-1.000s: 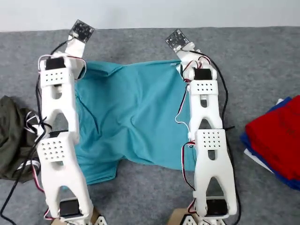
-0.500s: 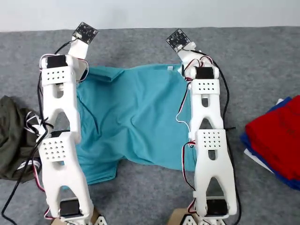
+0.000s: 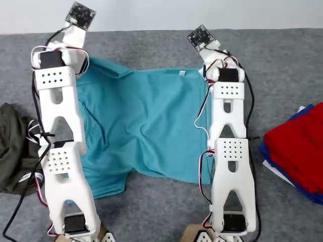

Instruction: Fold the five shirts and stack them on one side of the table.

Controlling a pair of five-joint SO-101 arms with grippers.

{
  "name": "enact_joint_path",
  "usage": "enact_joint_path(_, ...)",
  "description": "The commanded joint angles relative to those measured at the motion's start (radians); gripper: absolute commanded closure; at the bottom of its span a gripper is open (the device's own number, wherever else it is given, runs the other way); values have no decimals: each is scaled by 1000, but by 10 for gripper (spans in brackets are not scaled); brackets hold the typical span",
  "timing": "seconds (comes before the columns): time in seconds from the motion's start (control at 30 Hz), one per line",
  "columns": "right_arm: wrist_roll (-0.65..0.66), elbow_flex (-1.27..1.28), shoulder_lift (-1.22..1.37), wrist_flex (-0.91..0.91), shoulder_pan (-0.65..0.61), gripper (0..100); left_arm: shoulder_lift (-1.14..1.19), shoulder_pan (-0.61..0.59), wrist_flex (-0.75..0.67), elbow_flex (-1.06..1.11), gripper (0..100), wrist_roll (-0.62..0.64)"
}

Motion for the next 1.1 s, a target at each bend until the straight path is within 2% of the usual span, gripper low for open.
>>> enact_joint_path(0.0, 6, -49, -122, 44, 16, 775, -15, -14, 5, -59, 874, 21)
enact_joint_path(0.23, 3, -49, -191, 334, -13, 778, -9, -12, 20, -56, 907, 21)
enact_joint_path(0.37, 3, -49, -217, 519, -51, 857, 15, 2, 21, -59, 930, 21)
enact_joint_path(0.5, 3, -49, -236, 654, -81, 933, 57, 14, 35, -61, 996, 21)
enact_joint_path(0.6, 0, -49, -252, 668, -82, 969, 80, 14, 61, -62, 998, 21)
enact_joint_path(0.9, -196, -29, -366, 674, -82, 990, 89, 25, 97, -62, 998, 20)
enact_joint_path(1.07, -295, 238, -484, 676, -77, 990, 89, 40, 98, -58, 998, 20)
